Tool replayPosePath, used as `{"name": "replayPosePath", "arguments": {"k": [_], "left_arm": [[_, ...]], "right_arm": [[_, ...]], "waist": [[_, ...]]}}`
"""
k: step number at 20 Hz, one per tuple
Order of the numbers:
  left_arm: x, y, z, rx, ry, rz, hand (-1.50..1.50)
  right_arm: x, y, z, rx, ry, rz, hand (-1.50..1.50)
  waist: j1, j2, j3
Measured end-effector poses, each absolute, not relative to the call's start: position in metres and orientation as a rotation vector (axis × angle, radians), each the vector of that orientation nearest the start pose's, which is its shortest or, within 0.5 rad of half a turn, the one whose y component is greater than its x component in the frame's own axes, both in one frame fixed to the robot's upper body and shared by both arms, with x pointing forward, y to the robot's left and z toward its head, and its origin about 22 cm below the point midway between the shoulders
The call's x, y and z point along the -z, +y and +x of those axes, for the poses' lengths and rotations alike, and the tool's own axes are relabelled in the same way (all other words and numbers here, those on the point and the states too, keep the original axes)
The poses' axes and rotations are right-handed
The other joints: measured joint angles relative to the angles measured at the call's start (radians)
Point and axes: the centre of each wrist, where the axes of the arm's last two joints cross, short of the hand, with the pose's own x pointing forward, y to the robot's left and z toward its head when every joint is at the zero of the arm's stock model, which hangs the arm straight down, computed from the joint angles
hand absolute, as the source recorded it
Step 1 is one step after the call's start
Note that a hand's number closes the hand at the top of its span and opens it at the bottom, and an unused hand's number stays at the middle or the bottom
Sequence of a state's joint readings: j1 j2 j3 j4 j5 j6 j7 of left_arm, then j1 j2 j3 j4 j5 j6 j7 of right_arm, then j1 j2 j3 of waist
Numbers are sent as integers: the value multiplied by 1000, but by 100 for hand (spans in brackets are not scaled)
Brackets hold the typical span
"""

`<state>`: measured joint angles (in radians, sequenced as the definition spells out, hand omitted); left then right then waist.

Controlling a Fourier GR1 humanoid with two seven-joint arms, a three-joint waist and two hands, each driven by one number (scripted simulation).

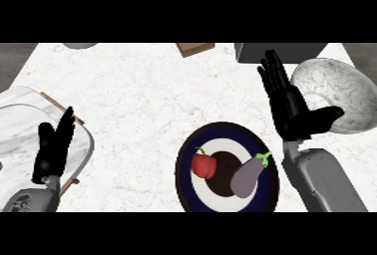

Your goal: Pick the bell pepper from the plate and place it in the bowl

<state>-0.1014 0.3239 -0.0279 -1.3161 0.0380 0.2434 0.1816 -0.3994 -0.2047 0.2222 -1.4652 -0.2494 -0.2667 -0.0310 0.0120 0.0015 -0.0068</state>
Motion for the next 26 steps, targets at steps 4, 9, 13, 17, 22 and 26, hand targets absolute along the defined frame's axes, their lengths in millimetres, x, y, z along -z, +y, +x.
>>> {"name": "replayPosePath", "arguments": {"k": [4,9,13,17,22,26], "left_arm": [[4,308,259,43,-1276,447,0],[-42,290,283,112,-1520,431,0],[-58,274,288,146,-1603,403,0],[-67,265,292,157,-1633,398,0],[-74,266,287,163,-1637,396,0],[-79,272,289,159,-1644,403,0]], "right_arm": [[-75,-182,317,-206,-1809,255,150],[-66,-217,321,-347,-1861,101,-150],[-36,-245,312,-372,-1951,164,-150],[-38,-262,306,-590,-2016,166,-150],[-74,-263,303,-884,-1964,76,-150],[-100,-243,300,-1103,-1861,-35,-150]], "waist": [[6,1,5],[-14,-4,6],[-11,-1,8],[-14,-2,8],[-15,-6,6],[-14,-7,5]]}}
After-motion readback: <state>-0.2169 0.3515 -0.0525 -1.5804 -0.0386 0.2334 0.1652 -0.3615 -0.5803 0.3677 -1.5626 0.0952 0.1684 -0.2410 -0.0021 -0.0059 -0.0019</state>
